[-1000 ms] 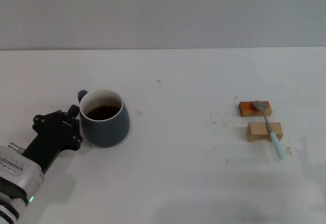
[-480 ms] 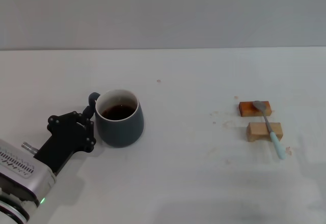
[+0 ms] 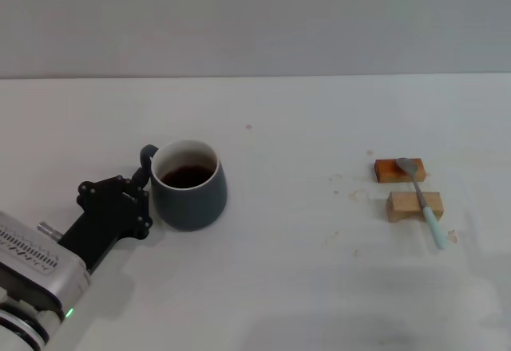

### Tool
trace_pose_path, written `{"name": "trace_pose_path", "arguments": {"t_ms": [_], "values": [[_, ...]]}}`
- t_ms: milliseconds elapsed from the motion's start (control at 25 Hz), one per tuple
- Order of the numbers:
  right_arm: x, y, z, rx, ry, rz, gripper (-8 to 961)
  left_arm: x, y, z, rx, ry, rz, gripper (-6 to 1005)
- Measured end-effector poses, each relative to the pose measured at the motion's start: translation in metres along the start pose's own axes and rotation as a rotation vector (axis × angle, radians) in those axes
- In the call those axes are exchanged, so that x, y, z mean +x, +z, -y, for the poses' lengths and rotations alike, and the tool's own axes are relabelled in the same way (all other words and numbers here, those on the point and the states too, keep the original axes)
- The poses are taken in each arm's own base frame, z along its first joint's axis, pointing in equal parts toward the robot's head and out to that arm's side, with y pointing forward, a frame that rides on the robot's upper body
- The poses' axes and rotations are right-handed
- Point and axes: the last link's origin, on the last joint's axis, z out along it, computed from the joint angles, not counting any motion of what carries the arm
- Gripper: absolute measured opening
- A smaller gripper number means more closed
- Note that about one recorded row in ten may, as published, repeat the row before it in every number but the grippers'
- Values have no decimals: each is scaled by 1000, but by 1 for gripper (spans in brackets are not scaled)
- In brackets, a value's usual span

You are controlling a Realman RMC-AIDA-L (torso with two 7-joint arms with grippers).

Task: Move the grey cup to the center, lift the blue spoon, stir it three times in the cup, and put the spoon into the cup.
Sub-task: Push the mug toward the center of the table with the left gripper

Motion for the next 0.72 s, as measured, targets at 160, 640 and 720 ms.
{"name": "trace_pose_path", "arguments": {"t_ms": [160,640,720], "values": [[0,-1,-1,-8,3,-3,716,6,4,-10,-32,-10,-19,-2],[0,-1,-2,-13,4,-3,716,15,10,-26,-87,-30,-52,-2],[0,-1,-3,-14,5,-3,715,16,10,-27,-89,-29,-52,-2]]}}
